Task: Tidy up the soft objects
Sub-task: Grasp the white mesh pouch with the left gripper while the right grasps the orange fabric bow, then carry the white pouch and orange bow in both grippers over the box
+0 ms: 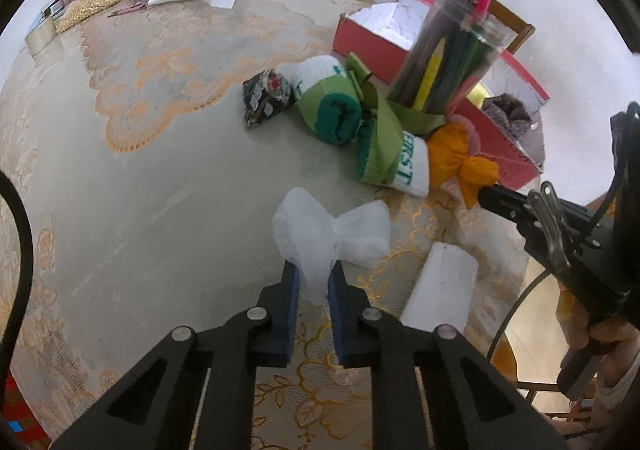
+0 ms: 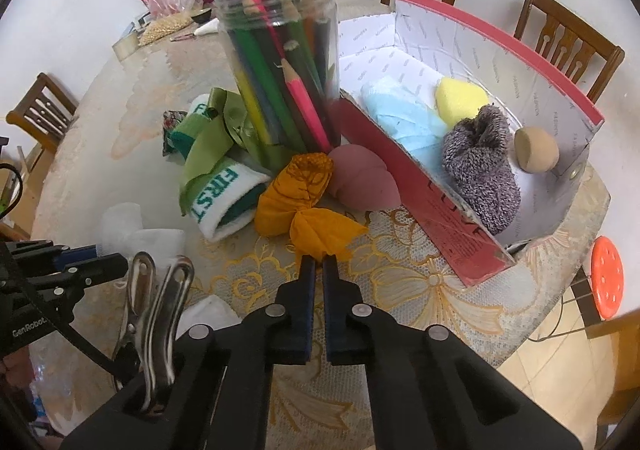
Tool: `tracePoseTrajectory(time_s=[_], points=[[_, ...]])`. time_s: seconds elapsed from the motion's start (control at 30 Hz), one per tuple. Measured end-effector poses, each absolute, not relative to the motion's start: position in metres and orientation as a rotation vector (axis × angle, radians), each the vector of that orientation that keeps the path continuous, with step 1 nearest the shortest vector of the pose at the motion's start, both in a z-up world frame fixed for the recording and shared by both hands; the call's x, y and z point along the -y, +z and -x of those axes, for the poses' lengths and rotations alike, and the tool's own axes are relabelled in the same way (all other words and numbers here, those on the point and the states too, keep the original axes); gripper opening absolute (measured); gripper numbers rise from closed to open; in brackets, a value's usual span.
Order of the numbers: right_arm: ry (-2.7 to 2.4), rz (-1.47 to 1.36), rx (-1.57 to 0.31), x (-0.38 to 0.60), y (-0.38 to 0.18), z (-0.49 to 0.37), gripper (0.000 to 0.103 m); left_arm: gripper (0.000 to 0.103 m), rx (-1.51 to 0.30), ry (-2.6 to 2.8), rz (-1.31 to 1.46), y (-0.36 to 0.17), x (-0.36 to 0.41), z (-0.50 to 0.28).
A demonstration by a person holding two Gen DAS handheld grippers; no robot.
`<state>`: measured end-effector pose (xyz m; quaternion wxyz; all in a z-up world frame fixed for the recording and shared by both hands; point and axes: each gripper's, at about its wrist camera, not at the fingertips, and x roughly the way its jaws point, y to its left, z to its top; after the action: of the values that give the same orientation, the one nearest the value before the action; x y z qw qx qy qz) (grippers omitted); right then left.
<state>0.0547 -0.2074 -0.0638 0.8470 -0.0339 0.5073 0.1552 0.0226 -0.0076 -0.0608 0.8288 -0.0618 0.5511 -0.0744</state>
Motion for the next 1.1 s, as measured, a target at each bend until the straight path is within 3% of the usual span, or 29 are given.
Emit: tracePoseTrajectory(time_s=[1.1], points=[[0.324,0.039,-0.909,0.225,0.008,-0.008,0.003,0.013,-1.032,-0.271,0.075,0.004,0.039,-0.010]])
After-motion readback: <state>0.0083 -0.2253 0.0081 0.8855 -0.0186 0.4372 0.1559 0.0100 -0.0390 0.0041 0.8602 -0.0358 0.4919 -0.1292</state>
